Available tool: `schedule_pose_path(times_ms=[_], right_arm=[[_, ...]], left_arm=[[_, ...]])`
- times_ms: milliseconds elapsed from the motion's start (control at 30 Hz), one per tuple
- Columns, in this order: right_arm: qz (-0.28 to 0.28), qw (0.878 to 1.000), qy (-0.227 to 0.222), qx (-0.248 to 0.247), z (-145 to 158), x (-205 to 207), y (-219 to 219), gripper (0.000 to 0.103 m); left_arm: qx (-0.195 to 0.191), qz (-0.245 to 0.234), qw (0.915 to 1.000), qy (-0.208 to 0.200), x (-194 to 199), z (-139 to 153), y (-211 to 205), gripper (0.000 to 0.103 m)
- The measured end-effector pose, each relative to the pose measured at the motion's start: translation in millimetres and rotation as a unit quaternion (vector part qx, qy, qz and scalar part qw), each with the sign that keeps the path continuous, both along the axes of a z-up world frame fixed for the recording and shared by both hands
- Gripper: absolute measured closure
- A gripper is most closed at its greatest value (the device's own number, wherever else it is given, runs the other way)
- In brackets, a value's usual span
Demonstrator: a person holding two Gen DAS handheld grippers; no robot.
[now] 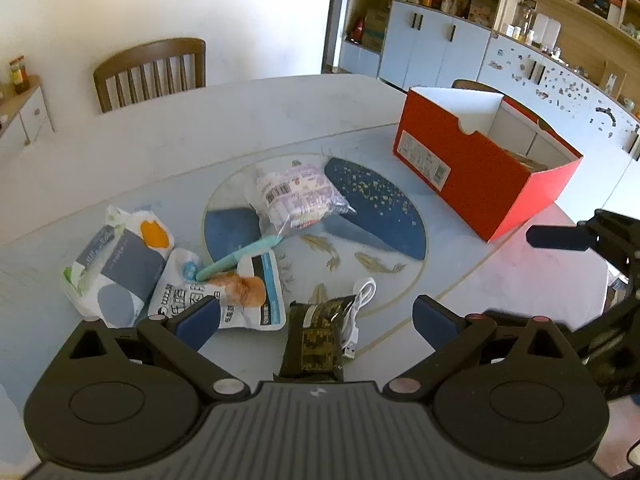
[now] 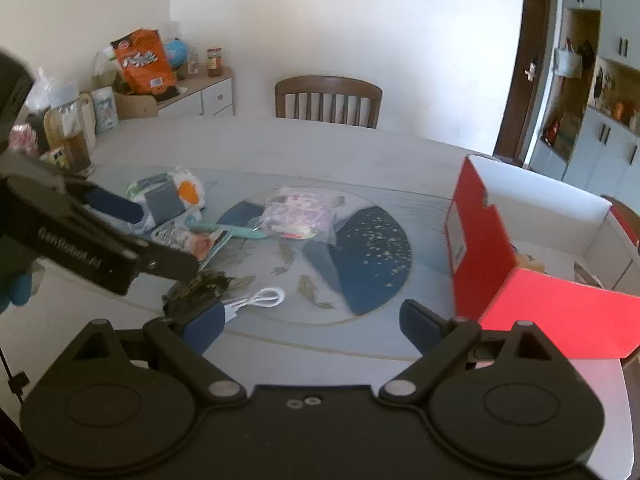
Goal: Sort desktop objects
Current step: 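Withdraw both tools from the shoebox back over the snack pile, then grasp the black snack bag with the left tool while the right tool grasps the white cable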
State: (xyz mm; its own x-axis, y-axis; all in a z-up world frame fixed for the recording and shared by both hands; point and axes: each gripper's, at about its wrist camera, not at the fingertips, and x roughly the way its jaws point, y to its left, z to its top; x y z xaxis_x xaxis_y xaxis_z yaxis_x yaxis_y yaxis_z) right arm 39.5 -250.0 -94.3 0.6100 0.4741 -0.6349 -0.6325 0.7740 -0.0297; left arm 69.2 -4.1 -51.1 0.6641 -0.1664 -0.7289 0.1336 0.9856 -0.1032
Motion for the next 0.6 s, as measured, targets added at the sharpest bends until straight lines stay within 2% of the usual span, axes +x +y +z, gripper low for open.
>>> schedule_pose_path(times_ms=[267, 600], right_arm=[[0.007, 1.0, 0.018, 0.0, -26.6, -6.1, 26.2, 0.008], [0.03, 0.999, 0.035, -0.009, -59.6, -0.1, 48.8, 0.008]], left_arm=[[-0.027, -0.016, 0.9994, 0.017, 1.7, -20.0, 13.2, 0.001], [-0.04, -0.016, 0.9985, 0.035, 8.6, -39.8, 19.9, 0.002]])
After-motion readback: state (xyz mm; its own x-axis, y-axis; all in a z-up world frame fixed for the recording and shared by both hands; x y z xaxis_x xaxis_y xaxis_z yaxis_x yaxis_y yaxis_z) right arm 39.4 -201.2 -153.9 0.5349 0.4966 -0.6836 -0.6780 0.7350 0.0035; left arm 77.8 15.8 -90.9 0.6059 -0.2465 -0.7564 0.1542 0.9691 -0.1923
